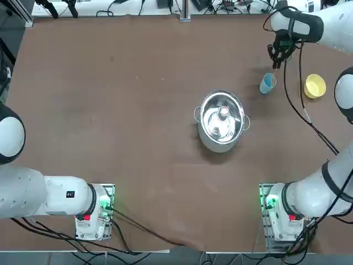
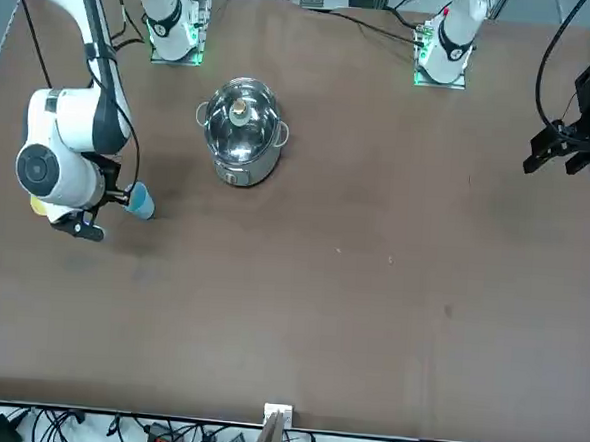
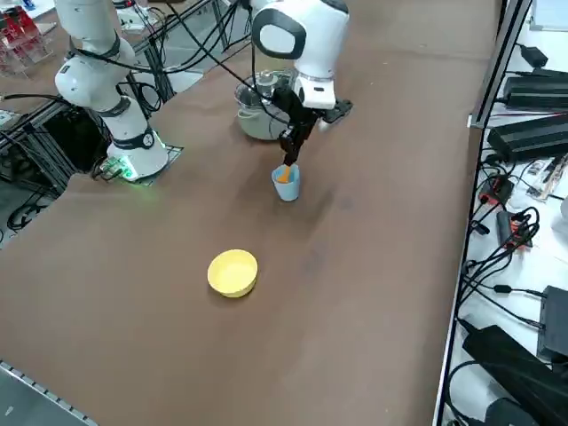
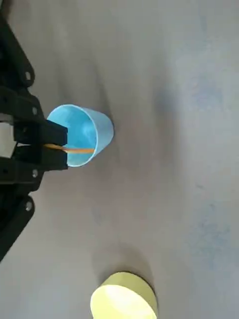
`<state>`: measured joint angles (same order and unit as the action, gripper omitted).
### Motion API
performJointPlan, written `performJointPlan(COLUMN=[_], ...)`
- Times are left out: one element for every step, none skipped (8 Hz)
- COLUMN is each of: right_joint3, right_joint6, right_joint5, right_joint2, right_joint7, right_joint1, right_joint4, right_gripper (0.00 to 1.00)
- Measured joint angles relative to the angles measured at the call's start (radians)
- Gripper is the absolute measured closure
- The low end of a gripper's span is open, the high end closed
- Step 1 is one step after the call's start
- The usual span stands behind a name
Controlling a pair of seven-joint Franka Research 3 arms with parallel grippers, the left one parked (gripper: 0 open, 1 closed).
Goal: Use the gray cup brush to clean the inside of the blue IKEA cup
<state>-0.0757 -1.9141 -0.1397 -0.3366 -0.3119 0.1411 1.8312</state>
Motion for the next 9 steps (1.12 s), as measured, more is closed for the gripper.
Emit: performJointPlan(right_joint3=[0.003, 0.007, 0.01, 0.012, 0.013, 0.014, 0.015, 0.016, 0.016], right_joint6=[0.0, -0.005, -0.012, -0.017, -0.017, -0.017, -0.015, -0.004, 0.019], right_joint5=[0.0, 0.003, 0.016, 0.029, 0.036, 0.038, 0.039, 0.039, 0.039], right_joint2=[-0.007, -0.016, -0.024, -0.028, -0.031, -0.034, -0.036, -0.038, -0.038], right_joint7=[-0.001, -0.007, -0.018, -0.027, -0.036, -0.051, -0.071, -0.082, -0.084], right_joint1=[0.002, 0.003, 0.005, 0.009, 0.013, 0.017, 0.021, 0.026, 0.027], right_joint4=[-0.014, -0.022, -0.026, -0.027, -0.027, -0.027, -0.027, -0.027, -0.026], right_gripper=[0.96, 0.96, 0.96, 0.96, 0.96, 0.96, 0.96, 0.96, 0.96])
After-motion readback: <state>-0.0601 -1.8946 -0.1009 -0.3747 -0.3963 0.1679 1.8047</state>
